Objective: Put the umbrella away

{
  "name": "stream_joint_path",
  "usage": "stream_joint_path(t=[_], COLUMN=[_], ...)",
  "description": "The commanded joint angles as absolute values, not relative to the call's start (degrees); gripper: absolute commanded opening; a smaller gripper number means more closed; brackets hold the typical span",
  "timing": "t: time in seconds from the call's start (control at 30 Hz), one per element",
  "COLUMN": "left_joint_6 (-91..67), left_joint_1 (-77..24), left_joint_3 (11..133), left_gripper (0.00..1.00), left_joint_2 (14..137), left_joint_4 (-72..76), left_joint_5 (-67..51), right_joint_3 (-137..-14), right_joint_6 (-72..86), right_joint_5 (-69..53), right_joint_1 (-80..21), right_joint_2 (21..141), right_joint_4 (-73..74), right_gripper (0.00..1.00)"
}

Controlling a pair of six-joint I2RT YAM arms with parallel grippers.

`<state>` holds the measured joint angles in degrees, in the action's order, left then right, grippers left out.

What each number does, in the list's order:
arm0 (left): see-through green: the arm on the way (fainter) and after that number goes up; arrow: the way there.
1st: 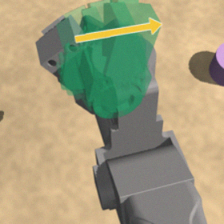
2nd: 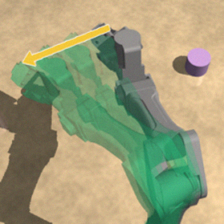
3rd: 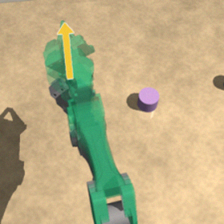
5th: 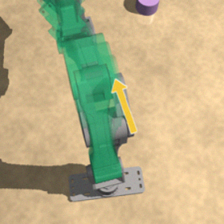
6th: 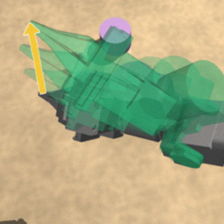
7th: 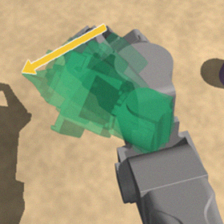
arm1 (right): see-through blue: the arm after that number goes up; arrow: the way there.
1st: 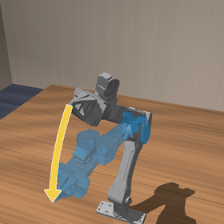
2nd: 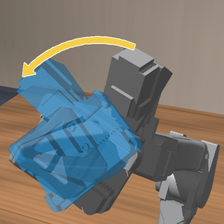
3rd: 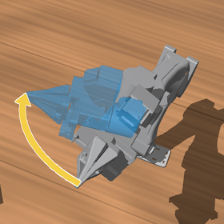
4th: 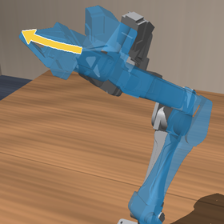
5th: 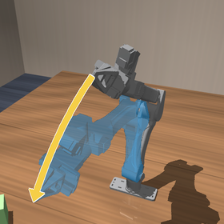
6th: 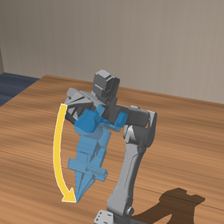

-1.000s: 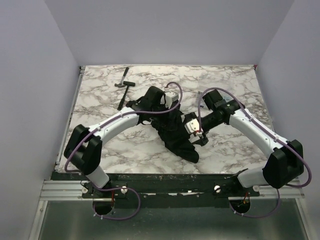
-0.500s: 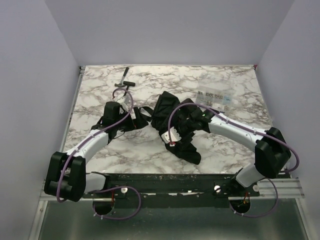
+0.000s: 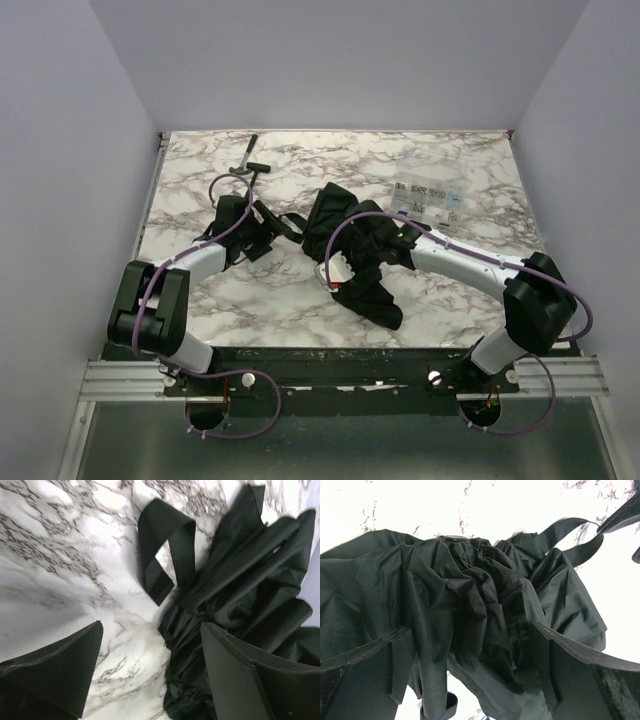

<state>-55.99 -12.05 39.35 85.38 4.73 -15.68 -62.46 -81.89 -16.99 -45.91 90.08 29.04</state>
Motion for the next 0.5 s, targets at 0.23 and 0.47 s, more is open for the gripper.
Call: stream_joint_path(t=[0.23, 0.47], left_joint_6=[-64.21, -58.99], left_joint_1=[-11.69, -11.79], left_joint_3=[51.35, 60.11], left_gripper=[0.73, 0.55], left_joint_2=[95.03, 101.94], left_joint_4=[-3.95, -11.00], left_joint_5=[-7.51, -8.99], right_joint_3=[-60.85, -63.97], right_joint_6=[-78.76, -77.18], right_joint_5=[-14.25, -18.02], right_joint_1=[-45.19, -42.67], right_joint_2=[95.85, 101.13], right_joint_4=[20.06, 23.62], right_gripper=[1.00, 0.95])
